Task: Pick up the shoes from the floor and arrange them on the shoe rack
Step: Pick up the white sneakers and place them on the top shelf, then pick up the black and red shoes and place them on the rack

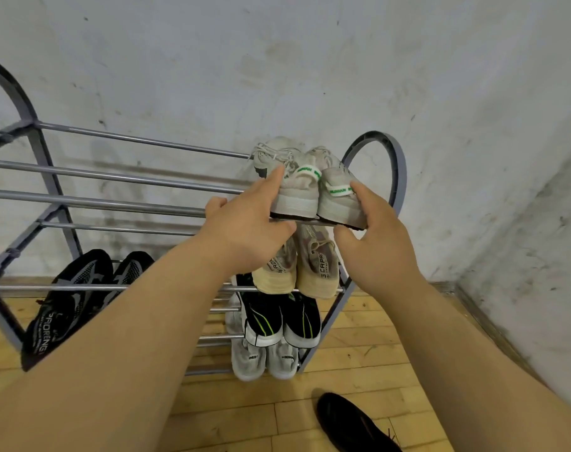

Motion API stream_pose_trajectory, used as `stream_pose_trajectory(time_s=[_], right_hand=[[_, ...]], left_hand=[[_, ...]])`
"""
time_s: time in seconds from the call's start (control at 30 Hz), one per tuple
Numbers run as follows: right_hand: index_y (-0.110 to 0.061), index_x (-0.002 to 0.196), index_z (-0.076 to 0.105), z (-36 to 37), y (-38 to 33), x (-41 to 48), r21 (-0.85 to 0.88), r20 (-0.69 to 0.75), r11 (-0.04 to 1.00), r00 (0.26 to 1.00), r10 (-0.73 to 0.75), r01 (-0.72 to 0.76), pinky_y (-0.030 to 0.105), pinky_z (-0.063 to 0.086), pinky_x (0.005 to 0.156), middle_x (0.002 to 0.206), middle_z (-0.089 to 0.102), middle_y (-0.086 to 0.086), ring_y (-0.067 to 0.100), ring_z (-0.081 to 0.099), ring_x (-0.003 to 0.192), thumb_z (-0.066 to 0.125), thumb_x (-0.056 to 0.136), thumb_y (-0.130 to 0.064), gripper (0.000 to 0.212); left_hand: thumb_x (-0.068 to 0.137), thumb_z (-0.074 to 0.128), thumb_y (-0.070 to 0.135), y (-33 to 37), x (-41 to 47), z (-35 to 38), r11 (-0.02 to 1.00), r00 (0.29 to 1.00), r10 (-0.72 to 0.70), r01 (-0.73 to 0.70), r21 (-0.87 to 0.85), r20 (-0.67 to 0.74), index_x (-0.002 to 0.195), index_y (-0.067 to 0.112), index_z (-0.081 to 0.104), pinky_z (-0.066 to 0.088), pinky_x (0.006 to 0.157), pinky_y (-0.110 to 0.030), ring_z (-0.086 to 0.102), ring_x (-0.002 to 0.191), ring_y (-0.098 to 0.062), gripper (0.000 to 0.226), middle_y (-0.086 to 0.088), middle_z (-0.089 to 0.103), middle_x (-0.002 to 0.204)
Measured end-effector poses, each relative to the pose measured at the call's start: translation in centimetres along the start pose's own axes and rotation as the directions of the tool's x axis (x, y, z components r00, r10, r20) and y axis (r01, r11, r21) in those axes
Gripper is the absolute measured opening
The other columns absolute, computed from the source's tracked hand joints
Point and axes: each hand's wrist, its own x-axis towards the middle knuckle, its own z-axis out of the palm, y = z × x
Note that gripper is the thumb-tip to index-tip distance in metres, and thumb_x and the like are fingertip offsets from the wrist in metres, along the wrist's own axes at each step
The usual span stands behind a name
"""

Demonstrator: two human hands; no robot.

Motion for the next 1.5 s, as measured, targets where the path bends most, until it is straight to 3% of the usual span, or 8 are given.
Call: stream_pose_trajectory(time_s=[0.2,0.4,0.53,0.67,0.83,0.93,1.13,1.5], right_hand=[[-0.018,0.085,0.054,-2.3,0.3,-1.1,-0.043,-0.292,0.999,0.956,-0.019,0.007,0.033,0.040,0.058,0.076,0.053,-0.003,0.017,0.048,0.067,0.059,0.086,-0.023,0.007],[-0.015,0.083,0.054,-3.8,5.4,-4.6,-0.068,-0.011,0.959,0.962,0.274,-0.274,0.032,0.037,0.054,0.070,0.054,0.001,0.019,0.044,0.061,0.059,0.091,-0.024,0.013],[-0.026,0.122,0.058,-1.5,12.3,-8.8,-0.428,0.536,0.806,0.602,0.591,-0.410,0.035,0.054,0.075,0.113,0.066,0.005,0.020,0.063,0.090,0.069,0.089,-0.043,0.039],[-0.041,0.152,0.034,1.5,19.3,-15.9,-0.683,0.666,0.702,0.224,0.712,-0.202,0.040,0.052,0.102,0.149,0.049,-0.001,0.024,0.057,0.123,0.079,0.077,-0.055,0.089],[-0.037,0.160,0.011,5.3,29.4,-26.1,-0.726,0.562,0.628,0.284,0.777,-0.280,0.045,0.050,0.105,0.156,0.036,0.004,0.031,0.049,0.132,0.080,0.058,-0.067,0.127],[-0.032,0.163,-0.011,6.8,32.7,-30.7,-0.803,0.441,0.529,0.323,0.837,-0.273,0.048,0.044,0.111,0.169,0.003,0.005,0.037,0.025,0.148,0.079,0.075,-0.057,0.127],[-0.038,0.160,-0.003,6.7,34.1,-31.1,-0.817,0.319,0.473,0.426,0.847,-0.329,0.042,0.052,0.094,0.134,0.055,0.004,0.034,0.044,0.130,0.075,0.072,-0.066,0.121],[-0.043,0.157,0.026,-8.4,20.7,-22.6,-0.263,0.510,0.737,0.559,0.654,-0.623,0.033,0.045,0.104,0.136,0.057,-0.007,0.018,0.058,0.119,0.081,0.073,-0.066,0.103]], left_hand=[[0.093,0.066,0.041,-0.3,-1.5,2.3,0.992,0.952,0.121,-0.121,0.017,-0.282,0.164,0.028,0.019,0.024,0.122,-0.044,0.033,0.146,-0.026,0.086,-0.002,0.039,0.157],[0.092,0.061,0.031,1.2,-6.2,7.0,0.946,0.931,0.296,-0.317,-0.068,-0.213,0.147,0.024,0.047,0.045,0.101,-0.036,0.051,0.117,-0.021,0.057,0.000,0.049,0.130],[0.098,0.062,0.032,0.5,-7.5,11.8,0.982,0.958,0.170,-0.147,-0.115,0.230,0.150,0.034,0.040,0.048,0.100,-0.036,0.052,0.121,-0.018,0.057,0.003,0.045,0.138],[0.096,0.063,0.042,-2.5,-8.0,17.9,0.998,0.892,0.050,-0.034,-0.043,0.450,0.152,0.039,0.037,0.048,0.101,-0.034,0.051,0.128,-0.018,0.062,0.004,0.043,0.149],[0.097,0.065,0.027,-5.5,-10.1,24.5,0.966,0.828,-0.105,0.217,-0.142,0.552,0.146,0.034,0.046,0.050,0.095,-0.034,0.056,0.101,-0.008,0.053,0.012,0.058,0.119],[0.096,0.065,0.034,-7.2,-11.0,27.0,0.959,0.783,-0.145,0.262,-0.110,0.605,0.152,0.041,0.038,0.046,0.089,-0.027,0.054,0.119,-0.013,0.062,0.007,0.051,0.142],[0.092,0.068,0.040,-9.3,-11.0,28.1,0.956,0.771,-0.188,0.284,-0.065,0.608,0.149,0.046,0.040,0.050,0.098,-0.034,0.054,0.119,-0.013,0.064,0.008,0.052,0.139],[0.088,0.069,0.062,0.3,-9.5,22.0,0.994,0.829,0.109,-0.106,-0.038,0.548,0.161,0.046,0.022,0.032,0.115,-0.029,0.032,0.148,-0.010,0.089,0.015,0.028,0.165]])
